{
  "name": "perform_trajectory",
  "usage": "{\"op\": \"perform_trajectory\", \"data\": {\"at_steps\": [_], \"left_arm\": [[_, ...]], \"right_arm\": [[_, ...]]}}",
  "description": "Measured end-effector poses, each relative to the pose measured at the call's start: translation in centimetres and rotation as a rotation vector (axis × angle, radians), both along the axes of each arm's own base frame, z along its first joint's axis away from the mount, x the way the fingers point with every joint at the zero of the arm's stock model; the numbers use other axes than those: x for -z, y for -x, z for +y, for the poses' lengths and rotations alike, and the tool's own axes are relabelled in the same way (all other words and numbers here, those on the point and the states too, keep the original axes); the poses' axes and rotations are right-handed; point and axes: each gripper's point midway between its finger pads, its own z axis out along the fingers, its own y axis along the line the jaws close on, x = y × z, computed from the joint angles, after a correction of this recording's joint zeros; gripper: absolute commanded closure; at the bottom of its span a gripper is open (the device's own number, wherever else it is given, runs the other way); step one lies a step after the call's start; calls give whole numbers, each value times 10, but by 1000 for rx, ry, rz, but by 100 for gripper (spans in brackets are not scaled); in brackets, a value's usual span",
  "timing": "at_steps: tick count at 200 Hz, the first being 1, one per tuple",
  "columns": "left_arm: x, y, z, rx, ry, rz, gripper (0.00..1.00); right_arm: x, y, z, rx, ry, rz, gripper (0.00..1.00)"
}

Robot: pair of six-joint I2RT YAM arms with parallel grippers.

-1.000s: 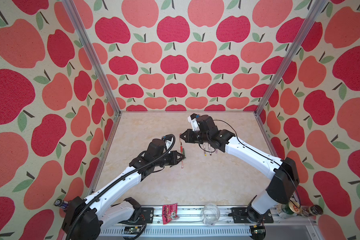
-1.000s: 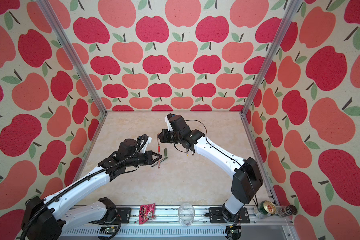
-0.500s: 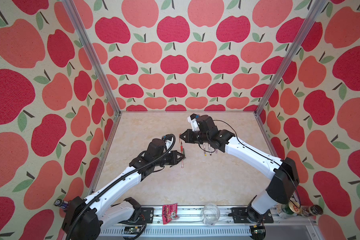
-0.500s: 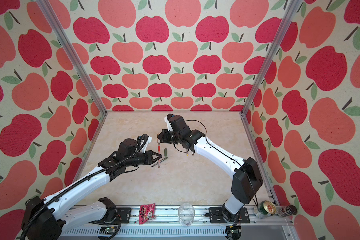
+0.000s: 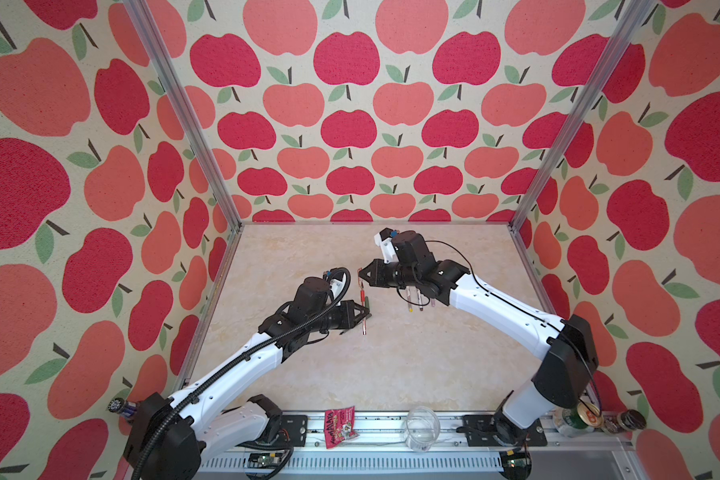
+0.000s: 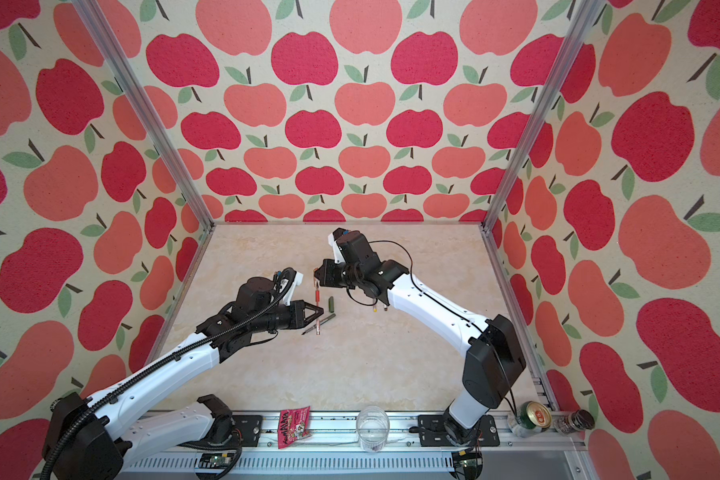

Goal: Insert the pens into the pen caps
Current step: 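Bring the red cap over the pen tip while the left gripper holds the pen, then push the red cap down onto the red pen with the right gripper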

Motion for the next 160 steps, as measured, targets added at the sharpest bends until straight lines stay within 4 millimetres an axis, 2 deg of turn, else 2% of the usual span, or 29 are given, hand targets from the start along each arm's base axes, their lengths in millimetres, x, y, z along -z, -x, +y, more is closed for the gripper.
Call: {"op": "perform_trajectory", "data": {"at_steps": [67,160], "left_arm": [[0,-1,1,-6,-3,-3,92],[-2,-4,2,-14,4,-12,92]], "right_arm": [[1,1,0,0,3,1,99],[-1,12,2,-19,23,-12,100]]}}
